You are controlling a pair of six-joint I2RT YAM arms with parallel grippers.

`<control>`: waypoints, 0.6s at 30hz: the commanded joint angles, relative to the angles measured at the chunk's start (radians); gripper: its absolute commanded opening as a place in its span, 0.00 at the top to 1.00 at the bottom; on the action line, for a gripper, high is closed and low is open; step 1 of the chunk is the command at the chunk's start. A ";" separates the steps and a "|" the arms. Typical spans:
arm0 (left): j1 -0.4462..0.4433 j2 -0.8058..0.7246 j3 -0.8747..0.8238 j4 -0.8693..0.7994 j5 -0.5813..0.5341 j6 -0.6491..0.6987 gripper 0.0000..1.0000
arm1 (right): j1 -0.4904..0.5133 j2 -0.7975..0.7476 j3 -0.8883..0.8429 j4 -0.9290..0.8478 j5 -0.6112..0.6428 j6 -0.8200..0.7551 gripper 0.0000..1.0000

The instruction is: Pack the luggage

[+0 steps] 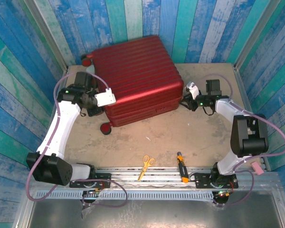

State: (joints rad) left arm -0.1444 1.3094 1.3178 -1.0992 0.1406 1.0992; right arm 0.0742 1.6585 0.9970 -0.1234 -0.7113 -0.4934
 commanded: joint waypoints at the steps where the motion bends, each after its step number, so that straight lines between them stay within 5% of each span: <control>1: -0.003 0.031 -0.067 -0.051 0.020 -0.023 1.00 | 0.002 0.024 0.032 -0.003 0.045 0.003 0.67; 15: -0.013 0.019 -0.086 -0.040 0.017 -0.014 1.00 | -0.009 0.034 0.051 0.007 0.128 0.058 0.99; 18: -0.018 0.016 -0.092 -0.036 0.022 -0.016 1.00 | -0.010 0.026 0.039 0.025 0.108 0.059 0.99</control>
State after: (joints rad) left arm -0.1558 1.2934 1.2858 -1.0576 0.1444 1.1007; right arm 0.0734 1.6752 1.0210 -0.1471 -0.6258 -0.4606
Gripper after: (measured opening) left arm 0.467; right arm 0.045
